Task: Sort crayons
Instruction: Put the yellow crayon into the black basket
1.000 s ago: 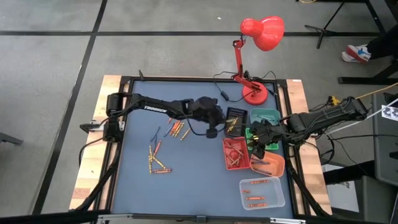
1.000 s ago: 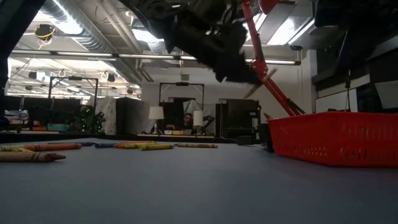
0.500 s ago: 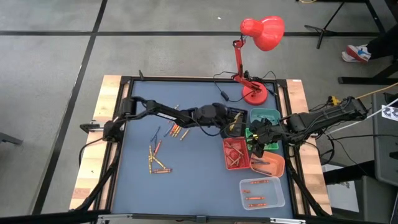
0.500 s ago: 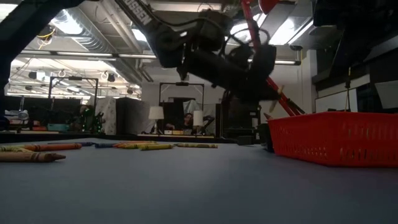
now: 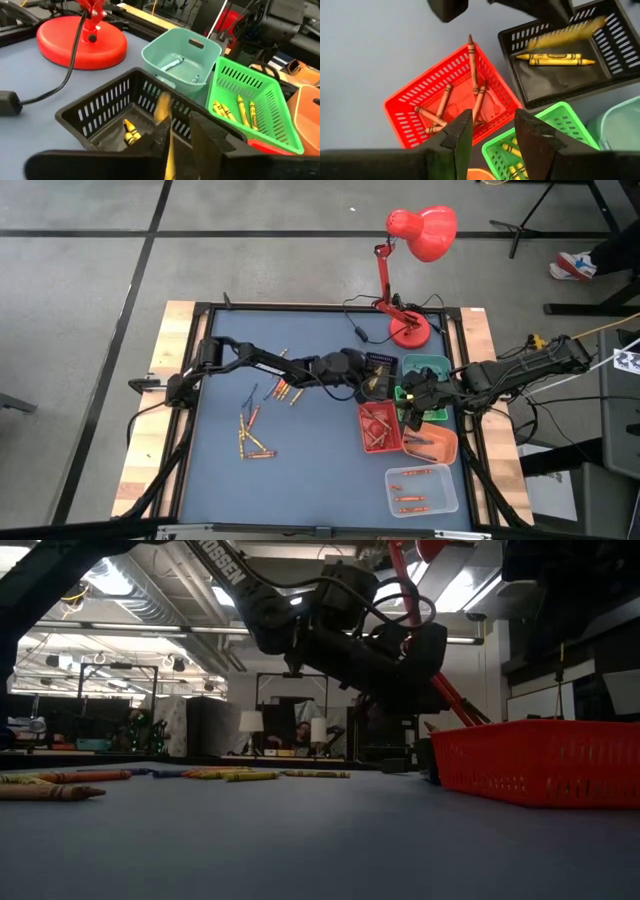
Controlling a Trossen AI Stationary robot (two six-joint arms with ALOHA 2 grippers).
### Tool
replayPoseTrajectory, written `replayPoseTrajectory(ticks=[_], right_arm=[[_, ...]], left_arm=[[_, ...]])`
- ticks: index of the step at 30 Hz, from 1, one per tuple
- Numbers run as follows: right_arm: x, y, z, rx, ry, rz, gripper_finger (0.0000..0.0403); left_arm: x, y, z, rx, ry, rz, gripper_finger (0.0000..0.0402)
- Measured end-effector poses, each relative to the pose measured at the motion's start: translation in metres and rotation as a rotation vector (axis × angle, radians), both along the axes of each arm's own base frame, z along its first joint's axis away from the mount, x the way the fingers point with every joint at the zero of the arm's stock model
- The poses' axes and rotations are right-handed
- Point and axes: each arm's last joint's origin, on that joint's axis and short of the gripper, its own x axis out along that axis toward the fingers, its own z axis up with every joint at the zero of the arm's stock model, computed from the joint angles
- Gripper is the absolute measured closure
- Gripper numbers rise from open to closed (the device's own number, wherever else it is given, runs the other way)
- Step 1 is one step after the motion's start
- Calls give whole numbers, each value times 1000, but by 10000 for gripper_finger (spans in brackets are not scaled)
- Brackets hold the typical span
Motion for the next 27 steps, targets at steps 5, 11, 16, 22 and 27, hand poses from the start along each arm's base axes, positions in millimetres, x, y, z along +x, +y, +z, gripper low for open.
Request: replayPoseTrajectory(ticks=[5, 11, 16, 22, 27], right_arm=[[0, 0, 0, -5, -2, -3, 258], [1, 0, -1, -7, 4, -4, 258], [2, 0, -2, -12, 10, -5, 258], [6, 2, -7, -22, 38, -2, 258], [11, 3, -13, -34, 73, -1, 258]], left_arm=[[-1, 1, 2, 27, 11, -8, 313], [-7, 7, 26, 102, 32, -125, 310], [-25, 21, 49, 123, 167, -160, 310], [-52, 40, 59, 93, 381, -175, 310], [-69, 51, 48, 45, 560, -174, 310]])
